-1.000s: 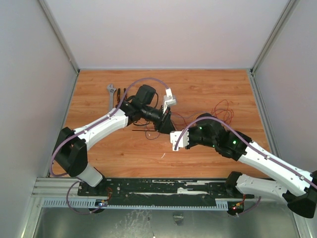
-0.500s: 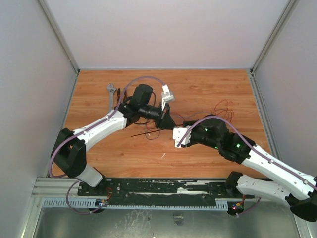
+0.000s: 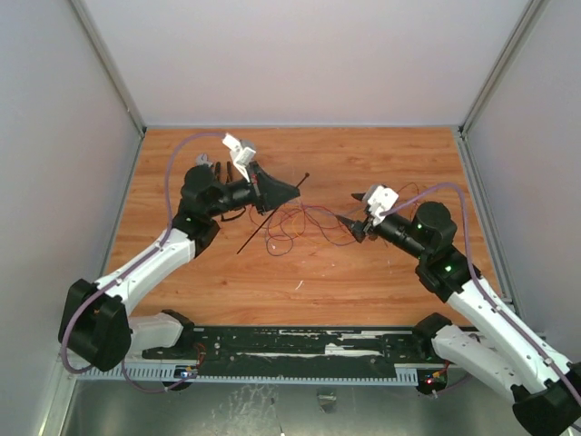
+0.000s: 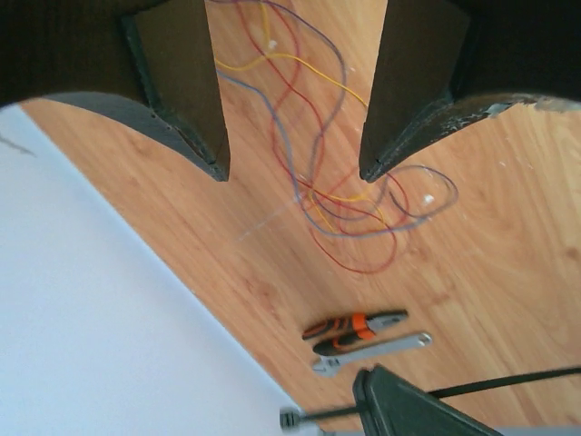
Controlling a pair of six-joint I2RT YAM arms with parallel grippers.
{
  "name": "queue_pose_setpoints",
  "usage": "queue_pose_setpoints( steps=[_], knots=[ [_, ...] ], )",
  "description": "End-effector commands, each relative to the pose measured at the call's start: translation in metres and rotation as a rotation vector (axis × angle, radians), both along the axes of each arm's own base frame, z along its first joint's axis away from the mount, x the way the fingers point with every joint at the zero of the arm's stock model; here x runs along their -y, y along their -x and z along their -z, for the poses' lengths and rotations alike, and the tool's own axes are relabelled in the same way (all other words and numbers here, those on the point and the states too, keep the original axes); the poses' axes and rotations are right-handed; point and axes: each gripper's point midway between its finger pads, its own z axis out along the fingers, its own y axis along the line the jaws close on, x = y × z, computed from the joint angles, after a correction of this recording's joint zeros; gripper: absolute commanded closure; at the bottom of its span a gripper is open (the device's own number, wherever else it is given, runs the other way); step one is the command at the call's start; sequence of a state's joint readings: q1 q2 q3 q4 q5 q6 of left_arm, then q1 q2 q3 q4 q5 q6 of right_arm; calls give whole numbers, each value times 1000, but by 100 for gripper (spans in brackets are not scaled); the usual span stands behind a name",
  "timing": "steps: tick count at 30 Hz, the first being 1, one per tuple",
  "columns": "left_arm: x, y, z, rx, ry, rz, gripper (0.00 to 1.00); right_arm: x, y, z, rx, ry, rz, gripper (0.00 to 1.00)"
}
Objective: Zip-tie the wires
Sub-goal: Pick up the ribbon at the center of the board.
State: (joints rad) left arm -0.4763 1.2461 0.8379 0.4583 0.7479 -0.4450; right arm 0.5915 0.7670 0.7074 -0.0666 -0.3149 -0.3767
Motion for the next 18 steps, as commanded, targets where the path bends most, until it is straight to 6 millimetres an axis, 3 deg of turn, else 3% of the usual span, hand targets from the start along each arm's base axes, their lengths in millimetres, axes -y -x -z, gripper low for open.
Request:
queue_pose_setpoints(
  steps=[1, 6, 10, 15, 18],
  knots=[
    [-15, -7, -56, 104, 210, -125, 100, -26, 13, -18, -162, -270, -149, 39],
    [-24, 3, -80, 103, 378, -130, 100, -43, 44, -25, -205, -414, -346, 35],
    [-30, 11, -90, 92, 487, -122, 100, -49, 54, -40, -213, -494, -418, 38],
    [-38, 15, -91, 73, 582, -161, 100, -63, 51, -49, -287, -545, -437, 38],
    [-37, 23, -93, 91, 635, -147, 100, -79, 48, -50, -320, -544, -454, 29]
  ],
)
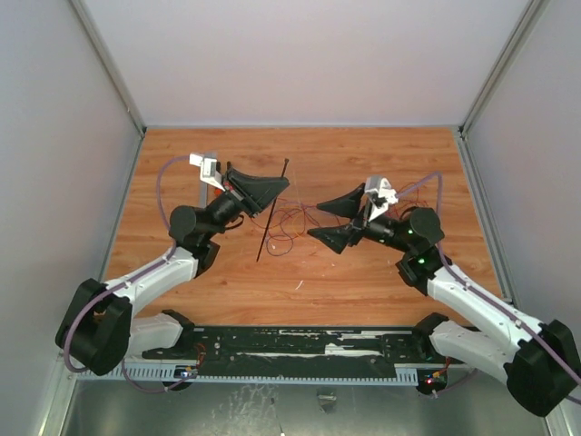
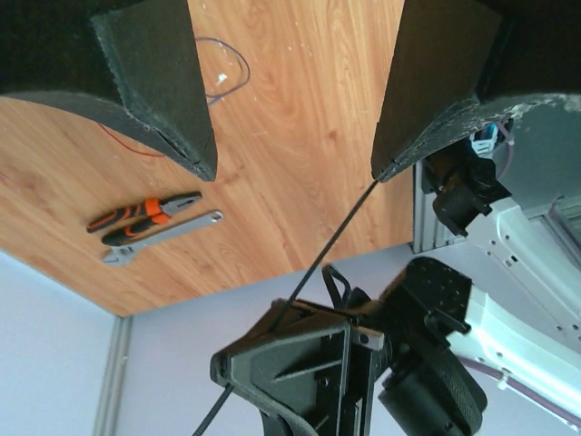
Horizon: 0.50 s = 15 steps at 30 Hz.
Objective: Zip-tie the wires
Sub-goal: Pick up the ribbon at the center of the board.
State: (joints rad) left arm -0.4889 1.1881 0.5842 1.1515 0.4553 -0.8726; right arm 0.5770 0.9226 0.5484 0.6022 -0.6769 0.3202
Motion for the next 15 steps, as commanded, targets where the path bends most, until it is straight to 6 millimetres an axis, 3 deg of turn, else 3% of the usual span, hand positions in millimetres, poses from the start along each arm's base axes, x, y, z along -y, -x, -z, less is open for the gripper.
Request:
queue_pose_setpoints(
  steps=[1, 8, 15],
  knots=[
    [-7, 16, -28, 87, 155, 4, 100, -21, 4, -28, -3, -63, -63, 29],
    [4, 23, -27, 109, 183, 41, 100, -52, -1, -38, -10, -73, -102, 29],
    [7, 28, -27, 115, 185, 46, 100, -67, -12, -47, -47, -94, -126, 40]
  ],
)
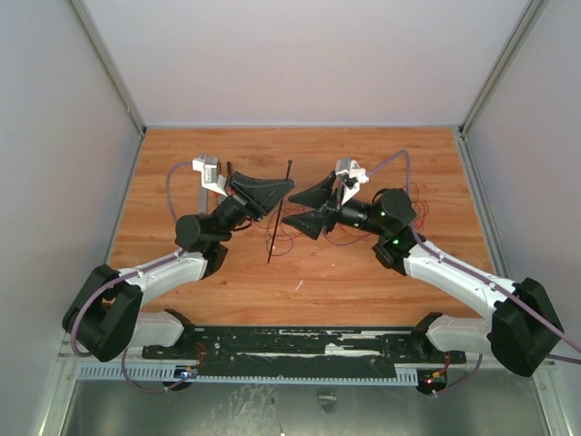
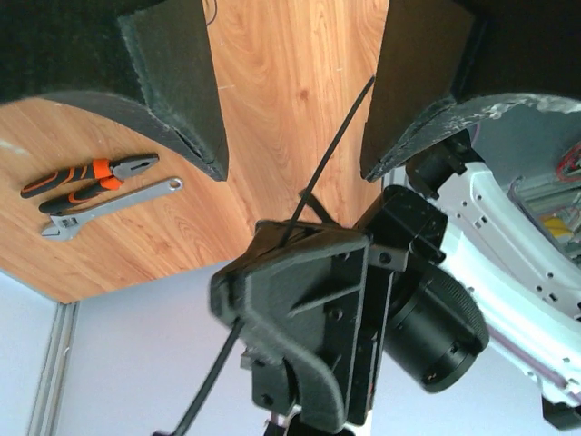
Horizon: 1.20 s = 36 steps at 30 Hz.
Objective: Zip-tie the wires
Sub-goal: Pick up the ribbon at the center of the board.
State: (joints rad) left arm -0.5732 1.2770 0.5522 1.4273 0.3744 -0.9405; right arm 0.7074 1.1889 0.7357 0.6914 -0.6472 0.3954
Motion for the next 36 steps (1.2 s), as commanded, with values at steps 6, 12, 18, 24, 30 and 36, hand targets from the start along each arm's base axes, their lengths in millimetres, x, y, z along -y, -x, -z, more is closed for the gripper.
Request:
queue_pose_setpoints(
  steps=[6, 12, 18, 24, 30, 36],
  knots=[
    [-6, 10, -12, 62, 43, -29, 100, -8, -5, -36, 19, -88, -15, 49],
    [-5, 15, -13, 72, 61, -14, 100, -14, -7, -32, -11, -74, -34, 61],
    [-3, 13, -11, 77, 51, -22, 100, -15, -3, -35, -22, -88, -57, 73],
    [0, 8, -4, 68, 15, -37, 100, -15, 9, -40, -6, -106, -111, 81],
    [2, 6, 0, 57, 11, -34, 100, -17, 13, -39, -14, -108, -136, 96],
    [-1, 8, -3, 65, 14, -45, 100, -16, 10, -34, -28, -92, -118, 100]
  ],
)
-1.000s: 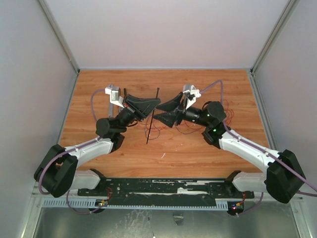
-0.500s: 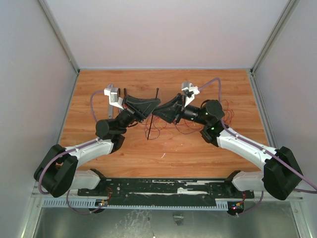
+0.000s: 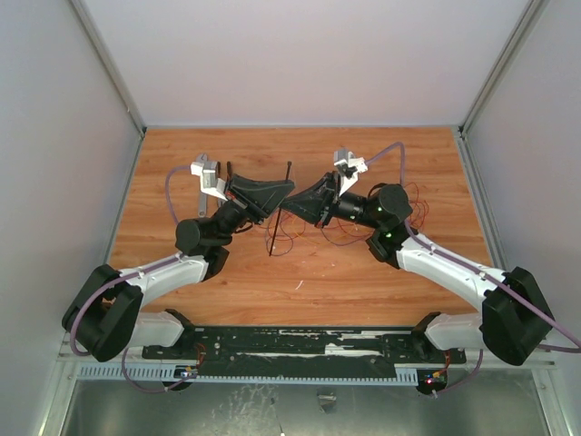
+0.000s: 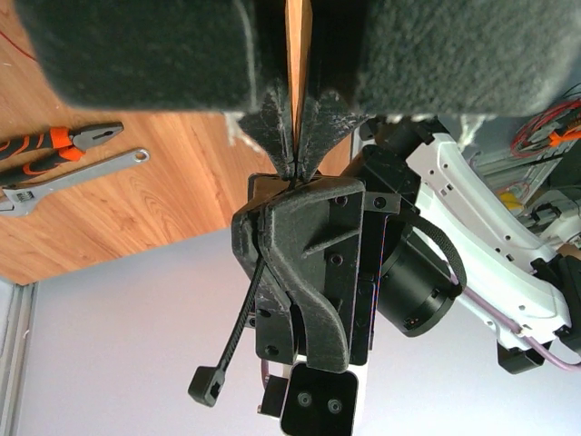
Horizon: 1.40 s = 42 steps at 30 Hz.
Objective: Zip-tie the wires
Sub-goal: Pick up the ribbon at the center of the board.
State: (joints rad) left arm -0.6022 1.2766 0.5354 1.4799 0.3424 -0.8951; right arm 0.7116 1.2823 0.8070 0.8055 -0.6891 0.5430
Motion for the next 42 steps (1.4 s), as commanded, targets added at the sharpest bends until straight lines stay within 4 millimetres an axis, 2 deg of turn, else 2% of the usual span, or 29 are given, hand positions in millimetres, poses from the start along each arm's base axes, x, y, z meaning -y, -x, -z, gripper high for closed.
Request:
queue_pose_setpoints(
  steps=[1, 6, 9, 12, 18, 25, 42],
  knots=[
    [-2, 1, 1, 18, -9, -28, 98, -1, 9, -11, 32, -15, -29, 100],
    [-2, 4, -2, 46, -75, -53, 65, 1, 6, 4, 22, 81, -7, 100],
    [6, 8, -4, 86, -172, -45, 56, 0, 9, 12, 20, 163, -32, 100],
    [6, 14, -9, 123, -216, -40, 53, 4, 6, 15, 36, 203, -4, 100],
    [10, 17, -4, 137, -275, -25, 53, 8, 6, 16, 47, 220, 7, 100],
    [11, 17, 0, 137, -291, -22, 57, 10, 3, 19, 42, 234, 30, 100],
    [2, 9, 0, 132, -290, -79, 59, 23, 5, 19, 65, 230, 72, 100]
  ],
)
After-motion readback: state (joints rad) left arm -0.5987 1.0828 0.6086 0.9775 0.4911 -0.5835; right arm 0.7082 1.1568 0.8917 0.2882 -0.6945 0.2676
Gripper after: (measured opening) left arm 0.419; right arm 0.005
